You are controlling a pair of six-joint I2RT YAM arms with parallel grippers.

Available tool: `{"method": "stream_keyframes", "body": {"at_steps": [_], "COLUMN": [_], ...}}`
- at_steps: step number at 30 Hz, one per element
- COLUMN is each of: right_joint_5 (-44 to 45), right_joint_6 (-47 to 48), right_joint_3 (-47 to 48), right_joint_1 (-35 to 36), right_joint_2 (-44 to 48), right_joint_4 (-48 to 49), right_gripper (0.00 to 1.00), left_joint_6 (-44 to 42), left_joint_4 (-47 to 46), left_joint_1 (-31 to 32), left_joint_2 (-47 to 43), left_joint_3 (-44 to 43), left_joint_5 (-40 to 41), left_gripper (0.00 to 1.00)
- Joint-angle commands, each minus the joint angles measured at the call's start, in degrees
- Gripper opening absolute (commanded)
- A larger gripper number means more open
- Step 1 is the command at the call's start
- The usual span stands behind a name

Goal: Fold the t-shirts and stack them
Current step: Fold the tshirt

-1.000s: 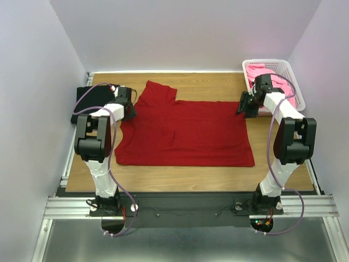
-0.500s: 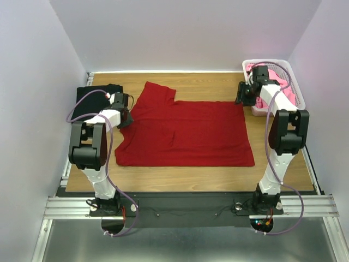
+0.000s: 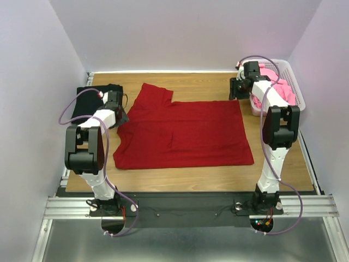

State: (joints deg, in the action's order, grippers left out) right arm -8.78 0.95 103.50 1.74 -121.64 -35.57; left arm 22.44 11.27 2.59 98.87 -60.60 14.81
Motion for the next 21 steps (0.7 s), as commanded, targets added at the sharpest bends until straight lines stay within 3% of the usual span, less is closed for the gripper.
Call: {"method": "stream_keyframes", "body": {"at_steps": [1, 6, 12, 21], "right_joint_5": [0.6, 0.6, 3.76, 10.08], "right_joint_6": [4.14, 10.11, 12.67, 13.55], "right_joint_3": [4.6, 7.32, 10.05, 12.33], "right_joint_1": [0.2, 0.2, 0.2, 0.2], "right_joint_2": [-1.4, -4.3, -8.17, -12.03], "right_joint_4": [2.17, 2.09, 2.09, 2.17], "right_gripper": [0.53, 0.52, 0.48, 0.48], "left_joint_6": [-5.02, -13.11, -20.76, -26.65], "left_joint_4": [-2.56, -9.59, -11.0, -13.2], "left_joint_1": [1.71, 2.24, 2.16, 2.42], "left_joint_2": [-4.04, 1.23, 9.84, 15.65], "left_joint_3": [-6.37, -12.6, -19.9, -25.26], "left_joint_5": [1.72, -5.57, -16.19, -19.99], "left_gripper": [0.63, 0.71, 0.71, 0.71]}}
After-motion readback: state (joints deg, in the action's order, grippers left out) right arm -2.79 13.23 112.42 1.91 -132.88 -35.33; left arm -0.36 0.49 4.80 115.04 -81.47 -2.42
